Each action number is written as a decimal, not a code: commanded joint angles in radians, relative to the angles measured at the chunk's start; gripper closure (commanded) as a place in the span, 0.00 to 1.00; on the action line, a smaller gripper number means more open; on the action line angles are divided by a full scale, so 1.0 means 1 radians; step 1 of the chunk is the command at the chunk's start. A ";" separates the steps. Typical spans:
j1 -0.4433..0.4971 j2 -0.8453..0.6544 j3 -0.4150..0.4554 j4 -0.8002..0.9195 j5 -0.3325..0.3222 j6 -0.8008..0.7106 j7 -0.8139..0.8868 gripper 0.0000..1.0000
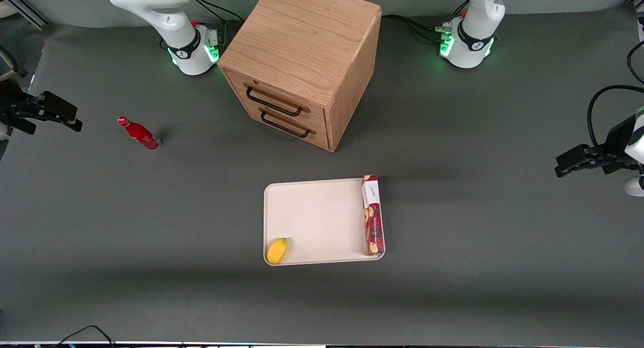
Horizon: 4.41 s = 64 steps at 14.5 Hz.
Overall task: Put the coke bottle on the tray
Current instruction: 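Move the right gripper toward the red Coca-Cola bottle, then lower the open right gripper around the bottle's cap end and close, then lift the bottle with the right gripper and carry it toward the tray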
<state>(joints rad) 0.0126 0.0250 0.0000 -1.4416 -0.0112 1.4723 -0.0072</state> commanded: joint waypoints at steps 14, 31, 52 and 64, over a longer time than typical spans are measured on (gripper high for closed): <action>-0.006 -0.549 -0.184 -0.878 -0.090 0.226 -0.126 0.00; -0.036 -0.346 -0.253 -1.257 -0.161 0.838 -0.129 0.23; 0.001 -0.182 -0.083 -0.319 0.014 0.122 -0.251 1.00; 0.020 0.372 0.483 0.072 -0.001 0.218 0.798 1.00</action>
<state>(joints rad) 0.0303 0.3085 0.4365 -1.4008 0.0249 1.6348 0.6396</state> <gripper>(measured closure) 0.678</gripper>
